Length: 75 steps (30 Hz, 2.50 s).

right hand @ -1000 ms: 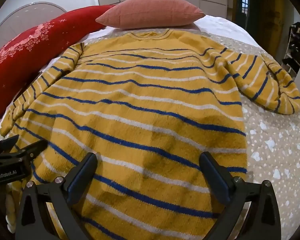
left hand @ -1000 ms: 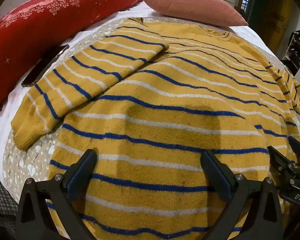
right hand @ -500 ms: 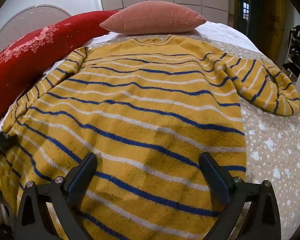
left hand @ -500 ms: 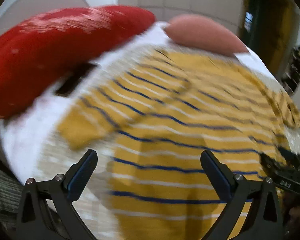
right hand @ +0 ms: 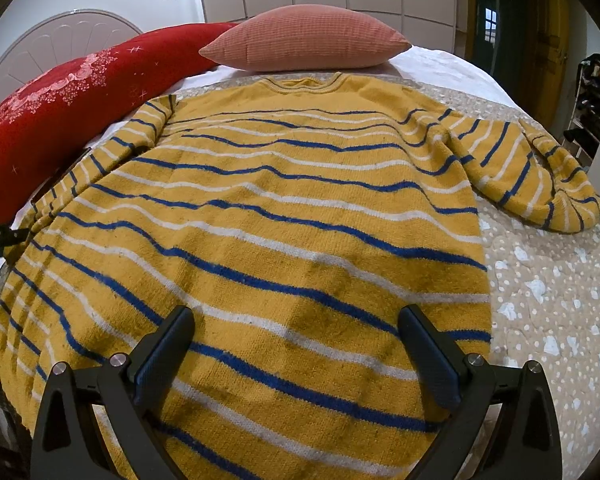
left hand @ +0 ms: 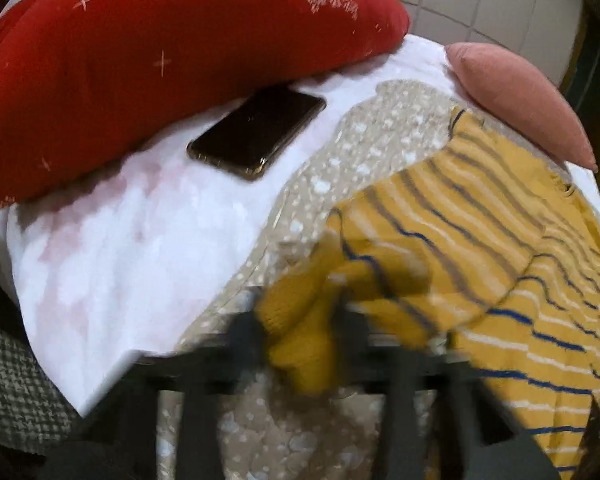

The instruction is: Fold small clothes

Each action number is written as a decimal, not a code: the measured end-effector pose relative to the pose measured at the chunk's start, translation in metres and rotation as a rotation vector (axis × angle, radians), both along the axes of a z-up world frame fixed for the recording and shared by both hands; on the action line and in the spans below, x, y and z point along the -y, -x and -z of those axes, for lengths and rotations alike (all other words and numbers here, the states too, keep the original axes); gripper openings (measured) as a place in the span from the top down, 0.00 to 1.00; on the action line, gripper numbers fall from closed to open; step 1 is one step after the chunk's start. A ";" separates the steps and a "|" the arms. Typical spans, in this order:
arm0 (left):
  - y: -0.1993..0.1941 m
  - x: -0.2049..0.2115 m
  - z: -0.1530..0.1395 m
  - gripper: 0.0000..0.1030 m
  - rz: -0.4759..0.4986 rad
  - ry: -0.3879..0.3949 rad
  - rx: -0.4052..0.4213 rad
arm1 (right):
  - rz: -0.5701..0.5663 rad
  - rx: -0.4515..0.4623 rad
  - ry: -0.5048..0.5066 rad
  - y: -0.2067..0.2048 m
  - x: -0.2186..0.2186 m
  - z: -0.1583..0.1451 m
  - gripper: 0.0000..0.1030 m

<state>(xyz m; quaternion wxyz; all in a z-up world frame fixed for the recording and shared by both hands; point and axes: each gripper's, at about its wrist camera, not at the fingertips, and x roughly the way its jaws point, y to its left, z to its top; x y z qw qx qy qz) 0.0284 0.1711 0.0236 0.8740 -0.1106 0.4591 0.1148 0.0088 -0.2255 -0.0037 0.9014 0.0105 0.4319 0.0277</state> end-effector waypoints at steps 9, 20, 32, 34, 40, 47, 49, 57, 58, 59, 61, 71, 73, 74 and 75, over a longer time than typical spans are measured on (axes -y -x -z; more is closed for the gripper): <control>0.010 -0.053 -0.042 0.83 -0.215 -0.179 0.039 | 0.002 0.001 0.010 -0.002 -0.002 0.000 0.00; 0.079 0.016 -0.073 0.40 -0.074 -0.043 0.146 | 0.042 0.061 -0.045 0.014 0.033 -0.034 0.05; 0.079 0.106 -0.047 0.40 0.097 -0.086 0.053 | 0.467 0.051 0.195 -0.078 0.249 -0.060 0.09; 0.079 0.110 -0.046 0.39 0.110 -0.088 0.044 | 0.441 0.024 0.125 -0.101 0.259 -0.052 0.12; 0.078 0.124 -0.051 0.40 0.133 -0.104 0.048 | 0.478 -0.025 0.000 -0.110 0.274 -0.046 0.89; 0.084 0.117 -0.052 0.40 0.133 -0.081 0.073 | 0.674 0.193 -0.296 0.034 0.313 -0.080 0.89; 0.086 0.110 -0.049 0.40 0.128 -0.062 0.071 | 0.726 0.188 -0.323 0.079 0.313 -0.070 0.79; 0.085 0.071 -0.023 0.39 0.084 -0.028 0.020 | 0.599 0.103 -0.384 0.168 0.237 -0.056 0.63; 0.084 0.068 -0.018 0.39 0.083 -0.019 0.009 | 0.534 0.098 -0.404 0.162 0.218 -0.058 0.55; 0.083 0.066 -0.013 0.39 0.085 -0.010 0.002 | 0.439 0.087 -0.440 0.156 0.192 -0.059 0.50; 0.079 0.065 -0.003 0.38 0.115 0.019 -0.013 | 0.312 0.047 -0.491 0.141 0.153 -0.056 0.38; 0.083 0.114 0.008 0.73 0.278 -0.054 -0.049 | 0.133 -0.110 -0.374 0.121 0.005 -0.020 0.36; 0.083 0.114 0.003 0.92 0.279 -0.031 -0.066 | 0.116 -0.121 -0.346 0.115 0.005 -0.023 0.76; 0.084 0.110 -0.003 0.92 0.270 -0.010 -0.068 | 0.106 -0.133 -0.401 0.115 0.016 -0.024 0.83; 0.087 0.106 -0.010 0.92 0.268 0.005 -0.065 | 0.107 -0.139 -0.449 0.118 0.024 -0.026 0.88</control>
